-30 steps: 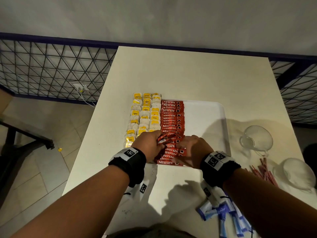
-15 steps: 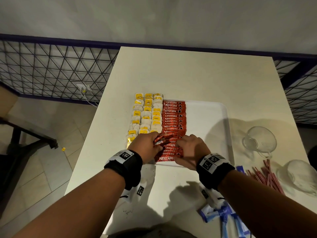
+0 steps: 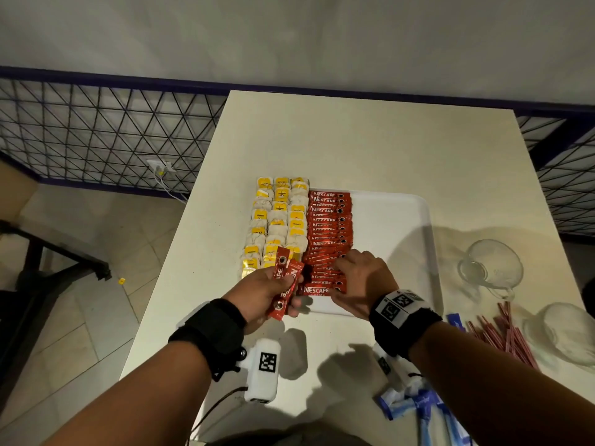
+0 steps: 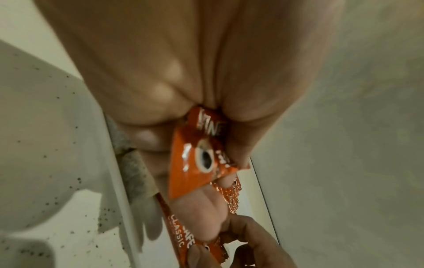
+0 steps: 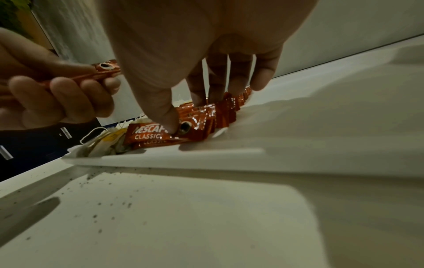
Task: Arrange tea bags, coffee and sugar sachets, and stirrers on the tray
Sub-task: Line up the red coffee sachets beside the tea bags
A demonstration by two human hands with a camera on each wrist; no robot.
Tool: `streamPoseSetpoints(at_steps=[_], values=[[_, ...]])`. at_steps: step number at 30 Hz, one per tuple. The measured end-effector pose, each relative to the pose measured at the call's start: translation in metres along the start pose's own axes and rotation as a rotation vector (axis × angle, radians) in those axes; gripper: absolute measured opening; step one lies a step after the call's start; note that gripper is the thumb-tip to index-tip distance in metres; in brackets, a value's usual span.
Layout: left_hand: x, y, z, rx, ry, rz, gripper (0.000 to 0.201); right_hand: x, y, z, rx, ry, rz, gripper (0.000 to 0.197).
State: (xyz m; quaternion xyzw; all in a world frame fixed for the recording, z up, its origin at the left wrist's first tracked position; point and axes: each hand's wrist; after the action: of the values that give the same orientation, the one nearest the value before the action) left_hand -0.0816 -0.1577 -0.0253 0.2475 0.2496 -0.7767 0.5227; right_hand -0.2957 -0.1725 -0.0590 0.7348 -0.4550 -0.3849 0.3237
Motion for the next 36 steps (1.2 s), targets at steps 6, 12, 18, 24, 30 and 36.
streamPoseSetpoints(at_steps=[6,12,18,24,30,36], values=[[0.005,-0.001,-0.002,0.408,-0.068,0.136,0.009,-0.002,0.001,0.003,0.016,-0.012,0.005,0.052],[0.020,-0.015,0.007,0.375,-0.086,0.209,0.007,-0.001,-0.001,0.008,0.042,0.008,0.020,0.050],[0.024,-0.029,0.006,0.192,-0.007,0.323,0.005,-0.002,-0.006,0.009,0.036,0.089,0.030,0.023],[0.026,-0.043,-0.004,0.242,0.071,0.288,0.013,-0.004,-0.002,0.009,-0.010,0.087,-0.038,0.020],[0.025,-0.049,-0.007,0.304,0.061,0.298,0.010,-0.010,-0.002,0.007,0.145,0.126,0.033,0.031],[0.023,-0.051,-0.007,0.246,0.068,0.272,0.015,-0.001,-0.003,0.001,0.147,0.136,-0.066,0.013]])
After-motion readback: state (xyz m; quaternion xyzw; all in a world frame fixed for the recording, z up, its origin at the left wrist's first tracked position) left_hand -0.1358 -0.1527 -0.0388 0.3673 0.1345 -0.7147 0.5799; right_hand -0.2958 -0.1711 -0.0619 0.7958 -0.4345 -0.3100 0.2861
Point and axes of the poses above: each hand's wrist, its own x-axis towards the middle knuckle, its own y-axis out of the back of the hand, z = x × y, and after that the axes turned 15 degrees about x, right-handed
